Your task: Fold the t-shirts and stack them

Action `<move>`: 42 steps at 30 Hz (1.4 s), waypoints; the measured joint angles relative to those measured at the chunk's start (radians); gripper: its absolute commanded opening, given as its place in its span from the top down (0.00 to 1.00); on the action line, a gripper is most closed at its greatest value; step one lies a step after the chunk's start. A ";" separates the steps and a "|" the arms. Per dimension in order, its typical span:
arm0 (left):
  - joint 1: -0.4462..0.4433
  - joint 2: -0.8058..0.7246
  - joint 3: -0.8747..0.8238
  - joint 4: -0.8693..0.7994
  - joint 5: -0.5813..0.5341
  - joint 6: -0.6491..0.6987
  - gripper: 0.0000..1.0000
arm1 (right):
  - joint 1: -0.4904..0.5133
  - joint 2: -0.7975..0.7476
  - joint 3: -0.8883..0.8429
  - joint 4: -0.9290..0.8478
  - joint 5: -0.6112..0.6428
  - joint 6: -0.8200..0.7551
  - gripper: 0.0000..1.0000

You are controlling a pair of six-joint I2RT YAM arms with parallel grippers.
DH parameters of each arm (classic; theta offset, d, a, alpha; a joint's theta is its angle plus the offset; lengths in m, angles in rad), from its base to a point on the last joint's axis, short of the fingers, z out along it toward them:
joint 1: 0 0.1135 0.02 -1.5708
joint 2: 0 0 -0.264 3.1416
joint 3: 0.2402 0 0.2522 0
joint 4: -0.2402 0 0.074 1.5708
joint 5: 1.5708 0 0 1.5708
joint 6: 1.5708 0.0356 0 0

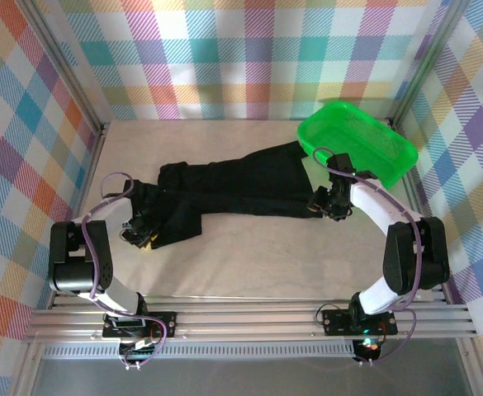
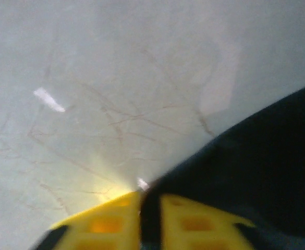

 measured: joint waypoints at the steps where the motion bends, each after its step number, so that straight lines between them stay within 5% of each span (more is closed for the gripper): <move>1: -0.009 -0.006 -0.001 0.002 -0.006 -0.007 1.00 | 0.000 0.000 0.000 0.002 0.000 0.000 0.51; 5: -0.093 -0.072 -0.043 0.008 0.003 -0.060 1.00 | 0.000 0.003 0.000 0.001 0.021 0.002 0.53; 12: -0.128 -0.621 -0.148 -0.188 -0.035 -0.251 1.00 | -0.008 0.014 -0.040 0.020 0.061 0.050 0.55; 15: -0.128 -0.740 -0.193 -0.227 -0.035 -0.309 1.00 | -0.018 0.057 -0.054 0.035 0.057 0.079 0.54; 25: -0.128 -0.692 -0.256 -0.196 0.090 -0.290 1.00 | -0.048 0.180 -0.037 0.095 0.006 0.191 0.63; 29: -0.130 -0.658 -0.248 -0.155 0.166 -0.247 1.00 | -0.058 0.183 -0.038 0.085 -0.002 0.230 0.94; 31: -0.137 -0.650 -0.248 -0.138 0.203 -0.222 1.00 | -0.060 0.182 -0.039 0.116 -0.004 0.243 1.00; 35: -0.184 -0.624 -0.248 -0.066 0.278 -0.198 1.00 | -0.060 0.156 -0.048 0.145 0.033 0.237 1.00; 39: -0.329 -0.529 -0.248 0.061 0.332 -0.204 1.00 | -0.060 0.097 -0.042 0.132 0.090 0.204 1.00; 40: -0.365 -0.501 -0.247 0.087 0.341 -0.206 0.94 | -0.060 0.085 -0.038 0.124 0.105 0.194 1.00; 42: -0.442 -0.431 -0.234 0.115 0.360 -0.203 0.62 | -0.061 0.065 -0.031 0.113 0.134 0.176 1.00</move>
